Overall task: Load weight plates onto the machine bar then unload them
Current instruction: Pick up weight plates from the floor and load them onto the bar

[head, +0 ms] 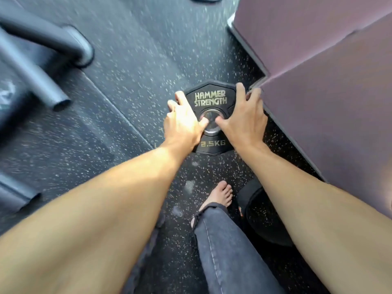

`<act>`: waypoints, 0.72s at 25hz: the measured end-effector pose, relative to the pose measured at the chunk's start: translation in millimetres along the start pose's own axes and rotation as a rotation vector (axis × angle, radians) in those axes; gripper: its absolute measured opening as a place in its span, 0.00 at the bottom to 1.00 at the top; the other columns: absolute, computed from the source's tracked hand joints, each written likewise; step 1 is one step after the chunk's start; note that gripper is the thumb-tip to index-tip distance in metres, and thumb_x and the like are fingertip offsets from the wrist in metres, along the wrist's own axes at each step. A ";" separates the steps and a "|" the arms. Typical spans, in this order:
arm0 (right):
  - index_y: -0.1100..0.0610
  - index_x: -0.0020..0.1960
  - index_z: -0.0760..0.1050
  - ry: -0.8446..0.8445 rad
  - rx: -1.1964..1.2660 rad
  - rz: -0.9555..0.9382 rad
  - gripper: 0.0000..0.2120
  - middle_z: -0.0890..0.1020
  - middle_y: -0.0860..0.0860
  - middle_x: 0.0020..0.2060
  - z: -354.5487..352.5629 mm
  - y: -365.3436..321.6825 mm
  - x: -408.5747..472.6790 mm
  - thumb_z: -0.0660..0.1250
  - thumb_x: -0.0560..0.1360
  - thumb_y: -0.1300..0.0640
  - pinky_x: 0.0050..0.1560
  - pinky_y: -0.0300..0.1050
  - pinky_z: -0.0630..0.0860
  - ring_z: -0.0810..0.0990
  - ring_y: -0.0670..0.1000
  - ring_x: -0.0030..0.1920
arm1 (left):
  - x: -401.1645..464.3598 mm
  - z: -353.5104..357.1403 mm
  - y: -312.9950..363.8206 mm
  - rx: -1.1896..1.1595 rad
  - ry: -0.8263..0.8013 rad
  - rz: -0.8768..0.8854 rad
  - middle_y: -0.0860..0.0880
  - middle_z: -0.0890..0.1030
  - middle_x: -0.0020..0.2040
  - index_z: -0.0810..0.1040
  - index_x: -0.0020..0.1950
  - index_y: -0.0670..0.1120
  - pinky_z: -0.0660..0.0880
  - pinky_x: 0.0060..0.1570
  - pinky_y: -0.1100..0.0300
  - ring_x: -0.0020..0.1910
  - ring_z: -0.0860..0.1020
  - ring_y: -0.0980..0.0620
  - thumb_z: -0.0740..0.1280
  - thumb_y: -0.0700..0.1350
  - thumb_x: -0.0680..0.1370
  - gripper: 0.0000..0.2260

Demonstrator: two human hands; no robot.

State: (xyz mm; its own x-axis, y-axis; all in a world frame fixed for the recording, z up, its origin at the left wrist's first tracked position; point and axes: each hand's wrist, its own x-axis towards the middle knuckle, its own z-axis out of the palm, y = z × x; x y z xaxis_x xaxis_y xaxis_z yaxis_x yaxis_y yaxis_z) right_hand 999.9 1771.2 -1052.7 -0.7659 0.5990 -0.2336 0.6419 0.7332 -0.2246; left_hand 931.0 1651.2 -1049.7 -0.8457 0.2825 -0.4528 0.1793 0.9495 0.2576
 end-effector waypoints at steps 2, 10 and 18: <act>0.54 0.75 0.62 0.089 0.064 -0.067 0.43 0.71 0.57 0.60 -70.3 -30.9 9.6 0.77 0.66 0.46 0.42 0.48 0.68 0.74 0.58 0.54 | -11.5 -74.8 15.1 -0.055 0.081 -0.003 0.37 0.71 0.61 0.54 0.76 0.38 0.73 0.52 0.45 0.56 0.78 0.32 0.68 0.57 0.76 0.39; 0.59 0.72 0.67 0.477 0.301 -0.341 0.42 0.75 0.57 0.55 -404.4 -142.6 -1.0 0.79 0.62 0.51 0.46 0.52 0.77 0.75 0.58 0.54 | -103.6 -403.8 96.0 -0.246 0.427 0.120 0.36 0.72 0.63 0.51 0.78 0.40 0.72 0.55 0.45 0.57 0.76 0.32 0.68 0.60 0.74 0.43; 0.61 0.67 0.72 0.894 0.565 -0.629 0.35 0.77 0.57 0.49 -714.9 -272.0 -78.9 0.75 0.62 0.54 0.43 0.43 0.74 0.77 0.55 0.46 | -256.8 -713.7 125.3 -0.501 1.028 0.406 0.50 0.79 0.49 0.68 0.64 0.52 0.73 0.42 0.56 0.44 0.79 0.48 0.75 0.58 0.64 0.32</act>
State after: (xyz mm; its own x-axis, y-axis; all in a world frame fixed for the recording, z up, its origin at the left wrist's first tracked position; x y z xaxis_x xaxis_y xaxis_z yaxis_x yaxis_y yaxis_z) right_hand 859.5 1754.6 -296.8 -0.5608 0.3644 0.7434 -0.0925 0.8647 -0.4936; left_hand 812.0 1600.1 -291.9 -0.8183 0.0909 0.5676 0.5019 0.5945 0.6283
